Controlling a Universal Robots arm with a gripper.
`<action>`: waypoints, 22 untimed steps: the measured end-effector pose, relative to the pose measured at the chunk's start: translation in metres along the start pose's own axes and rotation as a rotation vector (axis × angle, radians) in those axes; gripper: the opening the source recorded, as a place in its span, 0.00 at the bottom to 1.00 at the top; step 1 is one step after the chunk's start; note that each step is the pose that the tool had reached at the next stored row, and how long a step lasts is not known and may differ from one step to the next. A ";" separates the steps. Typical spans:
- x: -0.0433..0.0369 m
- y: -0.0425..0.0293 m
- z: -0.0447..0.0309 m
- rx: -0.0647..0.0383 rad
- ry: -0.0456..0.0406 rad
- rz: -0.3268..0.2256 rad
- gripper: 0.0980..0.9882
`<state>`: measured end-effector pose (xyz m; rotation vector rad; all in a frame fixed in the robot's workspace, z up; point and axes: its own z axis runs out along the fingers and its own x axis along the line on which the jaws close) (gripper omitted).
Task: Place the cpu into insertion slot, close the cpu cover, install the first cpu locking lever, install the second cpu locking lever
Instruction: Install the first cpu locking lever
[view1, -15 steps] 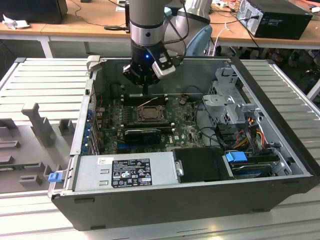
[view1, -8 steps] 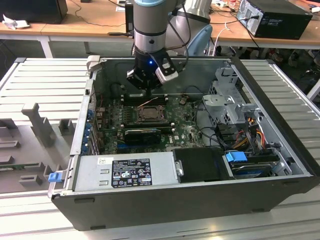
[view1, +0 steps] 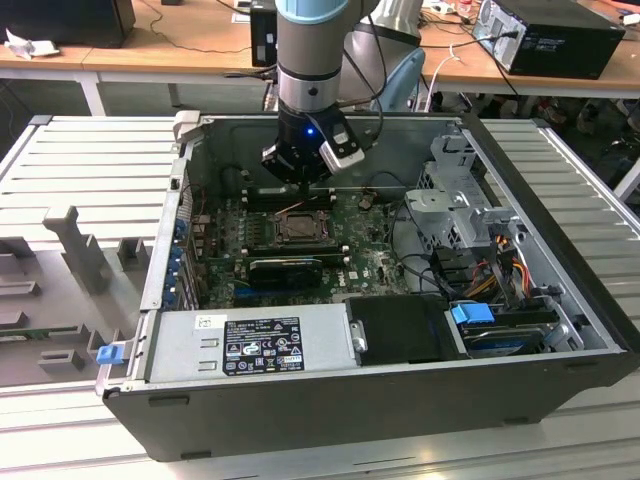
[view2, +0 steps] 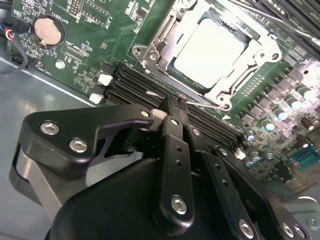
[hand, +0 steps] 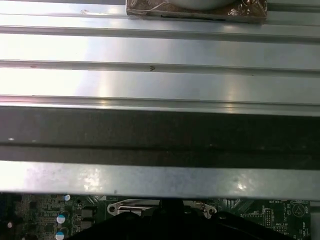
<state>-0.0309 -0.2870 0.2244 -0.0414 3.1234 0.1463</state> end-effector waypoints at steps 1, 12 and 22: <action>-0.0010 0.0004 0.0012 0.000 0.0005 -0.005 0.01; -0.0087 0.0009 0.0097 -0.001 0.0034 -0.035 0.01; -0.0099 0.0002 0.0180 0.000 0.0038 -0.039 0.01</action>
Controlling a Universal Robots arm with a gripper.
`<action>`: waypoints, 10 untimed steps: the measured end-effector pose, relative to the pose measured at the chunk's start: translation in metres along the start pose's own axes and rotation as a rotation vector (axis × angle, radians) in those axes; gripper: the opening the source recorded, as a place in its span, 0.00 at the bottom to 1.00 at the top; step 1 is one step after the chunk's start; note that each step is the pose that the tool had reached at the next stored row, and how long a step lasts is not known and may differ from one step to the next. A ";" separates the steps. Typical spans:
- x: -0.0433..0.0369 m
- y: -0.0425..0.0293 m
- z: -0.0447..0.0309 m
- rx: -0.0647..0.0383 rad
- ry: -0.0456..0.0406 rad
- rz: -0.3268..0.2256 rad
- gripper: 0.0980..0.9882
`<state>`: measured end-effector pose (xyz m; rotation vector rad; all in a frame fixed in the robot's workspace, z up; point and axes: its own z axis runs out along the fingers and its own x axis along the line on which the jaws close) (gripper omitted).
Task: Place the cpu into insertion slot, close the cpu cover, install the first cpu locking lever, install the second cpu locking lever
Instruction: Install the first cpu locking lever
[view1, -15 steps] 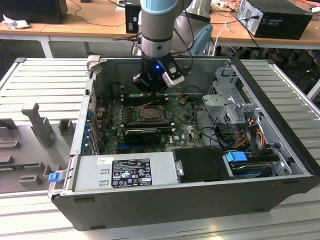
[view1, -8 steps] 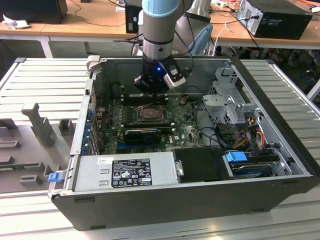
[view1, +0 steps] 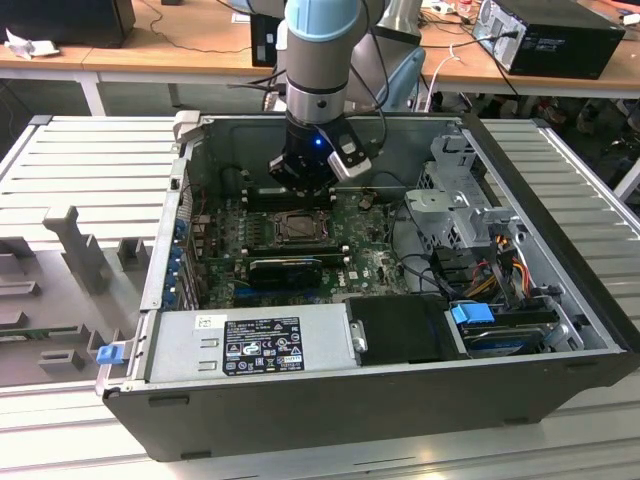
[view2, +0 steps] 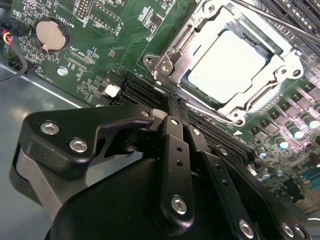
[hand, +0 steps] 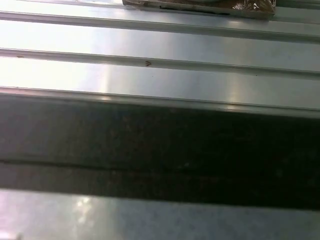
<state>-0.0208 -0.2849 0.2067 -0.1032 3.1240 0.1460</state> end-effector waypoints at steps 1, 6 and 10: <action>-0.0001 -0.0001 0.0004 0.000 0.0000 0.000 0.01; -0.0003 -0.0002 0.0019 0.004 0.0003 0.000 0.01; -0.0002 -0.0003 0.0029 0.011 0.0010 0.000 0.01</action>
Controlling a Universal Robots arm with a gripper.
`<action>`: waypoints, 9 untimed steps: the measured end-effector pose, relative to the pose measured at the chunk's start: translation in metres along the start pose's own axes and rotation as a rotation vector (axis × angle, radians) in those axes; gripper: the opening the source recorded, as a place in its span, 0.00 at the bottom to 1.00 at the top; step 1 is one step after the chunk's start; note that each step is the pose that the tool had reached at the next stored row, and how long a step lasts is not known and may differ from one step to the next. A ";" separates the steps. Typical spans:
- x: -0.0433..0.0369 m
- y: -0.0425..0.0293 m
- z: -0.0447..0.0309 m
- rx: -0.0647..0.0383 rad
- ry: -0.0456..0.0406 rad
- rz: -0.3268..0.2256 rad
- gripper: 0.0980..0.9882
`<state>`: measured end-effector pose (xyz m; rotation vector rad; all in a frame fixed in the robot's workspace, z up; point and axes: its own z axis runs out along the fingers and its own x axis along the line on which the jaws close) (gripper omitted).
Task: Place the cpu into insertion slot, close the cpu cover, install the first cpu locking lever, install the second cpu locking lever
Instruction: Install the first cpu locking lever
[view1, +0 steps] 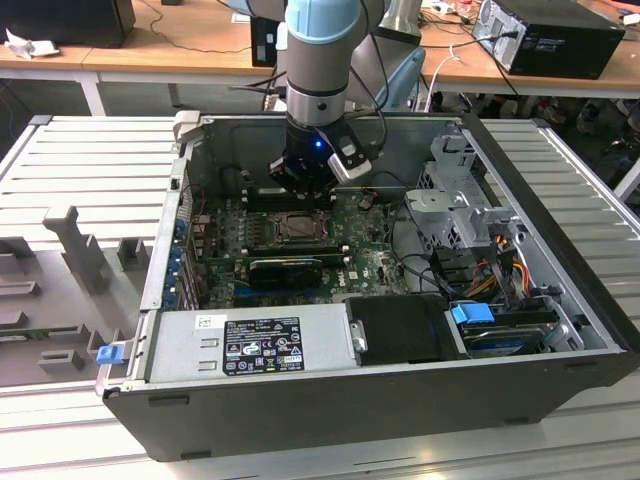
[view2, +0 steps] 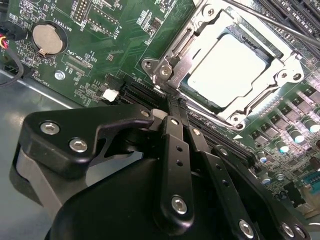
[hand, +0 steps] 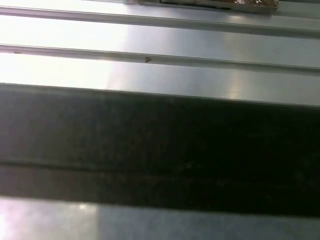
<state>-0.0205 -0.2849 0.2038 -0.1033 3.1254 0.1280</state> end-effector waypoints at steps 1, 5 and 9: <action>0.0000 0.0000 0.0001 0.001 0.0001 0.000 0.01; 0.0000 0.0000 0.0002 0.003 0.0012 0.000 0.01; -0.0001 0.0001 -0.0004 0.011 0.0114 0.001 0.01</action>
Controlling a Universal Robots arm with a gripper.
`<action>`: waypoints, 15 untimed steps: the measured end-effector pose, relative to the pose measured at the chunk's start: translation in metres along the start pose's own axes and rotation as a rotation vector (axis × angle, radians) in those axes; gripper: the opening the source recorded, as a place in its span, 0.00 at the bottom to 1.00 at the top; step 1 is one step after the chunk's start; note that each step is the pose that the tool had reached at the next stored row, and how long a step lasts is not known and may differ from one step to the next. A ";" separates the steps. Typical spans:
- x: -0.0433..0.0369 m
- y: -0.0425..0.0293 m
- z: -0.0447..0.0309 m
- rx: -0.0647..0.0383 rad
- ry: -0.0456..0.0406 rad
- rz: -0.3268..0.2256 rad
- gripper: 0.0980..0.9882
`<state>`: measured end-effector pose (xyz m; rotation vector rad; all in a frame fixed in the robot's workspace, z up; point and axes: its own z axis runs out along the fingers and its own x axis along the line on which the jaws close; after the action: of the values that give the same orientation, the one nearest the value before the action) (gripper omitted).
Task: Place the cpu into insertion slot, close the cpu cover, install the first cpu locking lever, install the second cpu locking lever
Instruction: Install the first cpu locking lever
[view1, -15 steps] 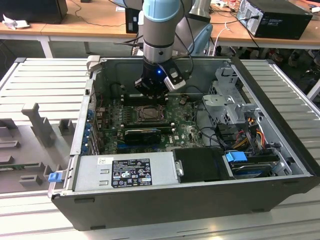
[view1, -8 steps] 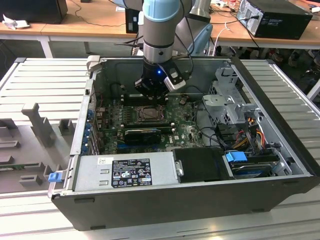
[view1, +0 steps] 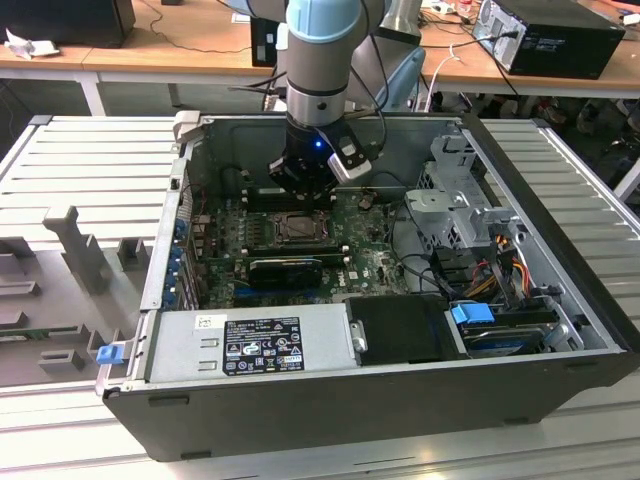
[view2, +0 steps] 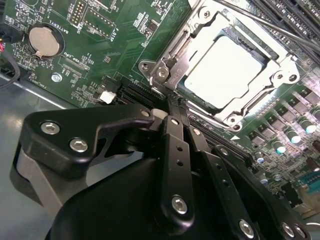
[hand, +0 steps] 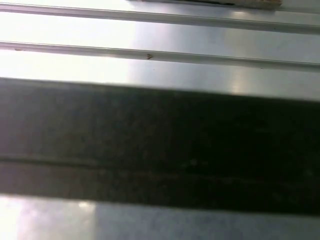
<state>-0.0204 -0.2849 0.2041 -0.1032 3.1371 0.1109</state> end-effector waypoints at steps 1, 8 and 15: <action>0.0000 0.0000 0.0000 0.000 0.0015 0.000 0.01; -0.0023 -0.0006 0.0013 0.001 0.0097 0.001 0.01; -0.0055 -0.0007 0.0017 -0.016 0.0087 0.001 0.01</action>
<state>-0.0149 -0.2850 0.2024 -0.1029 3.1454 0.1362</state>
